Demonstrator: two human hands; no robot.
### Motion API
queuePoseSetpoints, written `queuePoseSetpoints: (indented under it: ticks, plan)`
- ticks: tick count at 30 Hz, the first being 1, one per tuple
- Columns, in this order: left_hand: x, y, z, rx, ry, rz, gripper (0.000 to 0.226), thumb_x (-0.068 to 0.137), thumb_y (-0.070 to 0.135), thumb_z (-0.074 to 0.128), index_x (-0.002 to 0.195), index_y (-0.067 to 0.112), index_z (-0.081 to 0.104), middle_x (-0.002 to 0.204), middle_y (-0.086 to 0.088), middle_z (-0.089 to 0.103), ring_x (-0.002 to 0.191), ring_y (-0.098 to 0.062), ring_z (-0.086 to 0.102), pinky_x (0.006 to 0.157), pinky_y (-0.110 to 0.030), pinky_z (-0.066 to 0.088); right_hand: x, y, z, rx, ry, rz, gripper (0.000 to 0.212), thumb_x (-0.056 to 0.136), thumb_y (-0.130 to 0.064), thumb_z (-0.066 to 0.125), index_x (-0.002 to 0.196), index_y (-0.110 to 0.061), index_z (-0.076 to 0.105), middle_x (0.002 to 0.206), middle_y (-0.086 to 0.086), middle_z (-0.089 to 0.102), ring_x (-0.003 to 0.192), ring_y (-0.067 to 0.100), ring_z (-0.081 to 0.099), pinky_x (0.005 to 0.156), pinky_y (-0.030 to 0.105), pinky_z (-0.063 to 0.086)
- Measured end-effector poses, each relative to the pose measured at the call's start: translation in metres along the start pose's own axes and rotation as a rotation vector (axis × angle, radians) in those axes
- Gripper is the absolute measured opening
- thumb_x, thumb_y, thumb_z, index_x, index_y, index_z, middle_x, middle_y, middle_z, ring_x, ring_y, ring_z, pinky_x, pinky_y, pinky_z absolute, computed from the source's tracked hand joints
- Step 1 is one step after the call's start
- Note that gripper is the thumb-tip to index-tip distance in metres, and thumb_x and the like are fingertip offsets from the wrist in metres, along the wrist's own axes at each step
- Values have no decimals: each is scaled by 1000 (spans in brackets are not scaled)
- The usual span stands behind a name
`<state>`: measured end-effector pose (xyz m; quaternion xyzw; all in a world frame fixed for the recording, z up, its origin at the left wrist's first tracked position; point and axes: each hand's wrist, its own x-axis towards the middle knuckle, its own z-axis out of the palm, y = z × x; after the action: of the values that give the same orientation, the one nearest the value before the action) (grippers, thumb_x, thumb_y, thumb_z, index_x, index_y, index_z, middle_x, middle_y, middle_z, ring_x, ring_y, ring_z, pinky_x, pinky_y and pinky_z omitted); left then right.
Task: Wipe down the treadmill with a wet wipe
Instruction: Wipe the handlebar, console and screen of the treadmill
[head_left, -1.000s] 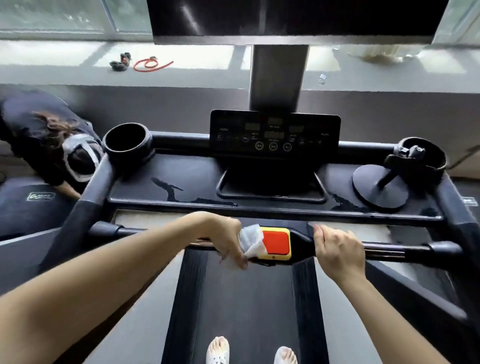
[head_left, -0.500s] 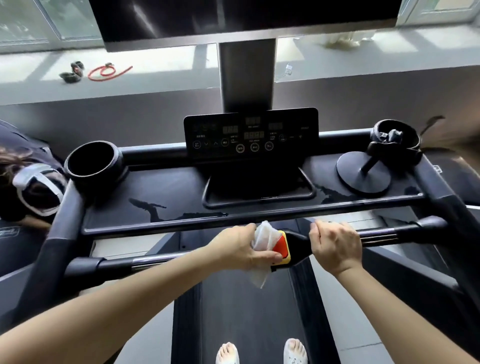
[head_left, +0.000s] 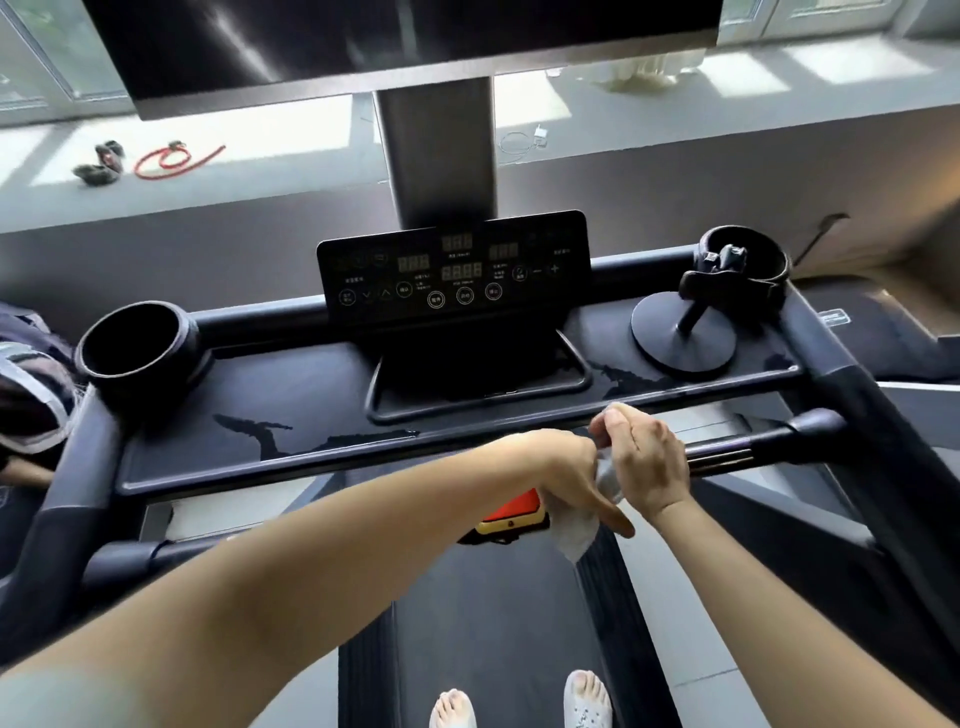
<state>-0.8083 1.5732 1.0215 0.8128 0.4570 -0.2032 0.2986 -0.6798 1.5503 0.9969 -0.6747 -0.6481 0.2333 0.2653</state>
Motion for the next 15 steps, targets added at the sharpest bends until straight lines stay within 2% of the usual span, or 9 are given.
queuePoseSetpoints:
  ticks: [3,5,7,9,11,13,15]
  plan:
    - [-5,5,14,181,196,-16,64,75,83,64,77,20,57,75,1,65,74,-24,64,65,-34,51,1,0,-3,97,21,53,38,88,-41,31,76,-23,62,74,-5,69,76,21,63,75,42,51]
    - [-16,1,30,227,375,-2,62,81,79,60,91,18,57,85,0,66,78,-25,63,67,-36,49,0,2,-1,98,22,47,39,88,-46,32,77,-21,60,71,-4,68,73,23,62,73,43,51]
    - [-26,-6,49,265,570,43,63,91,75,46,102,13,56,95,-5,64,85,-28,60,73,-40,44,-1,4,-3,48,-18,-2,35,90,-46,40,77,-19,59,69,-4,65,70,22,60,69,40,50]
    - [-36,-13,68,327,733,77,64,99,67,32,109,9,58,99,-8,60,89,-29,57,78,-41,46,-11,6,-11,119,-32,-84,19,95,-31,53,82,-21,62,76,-7,65,74,14,62,70,35,49]
    - [-44,-15,84,366,848,51,64,104,56,34,128,1,56,109,-12,60,97,-31,57,87,-43,48,-35,4,-22,223,42,-157,11,97,-10,60,90,-17,65,87,-6,65,82,11,63,74,24,51]
    - [-49,-12,96,439,927,43,57,102,37,49,141,-5,49,124,-18,59,113,-35,56,103,-46,43,-70,5,-28,304,113,-63,15,96,-4,61,89,-16,68,83,-4,67,76,12,65,70,21,53]
    - [-50,-1,103,476,1002,97,50,92,16,55,139,-1,54,127,-17,60,118,-34,55,107,-46,42,-97,9,-26,501,8,252,21,98,-3,59,84,-13,71,77,6,72,66,17,68,67,32,59]
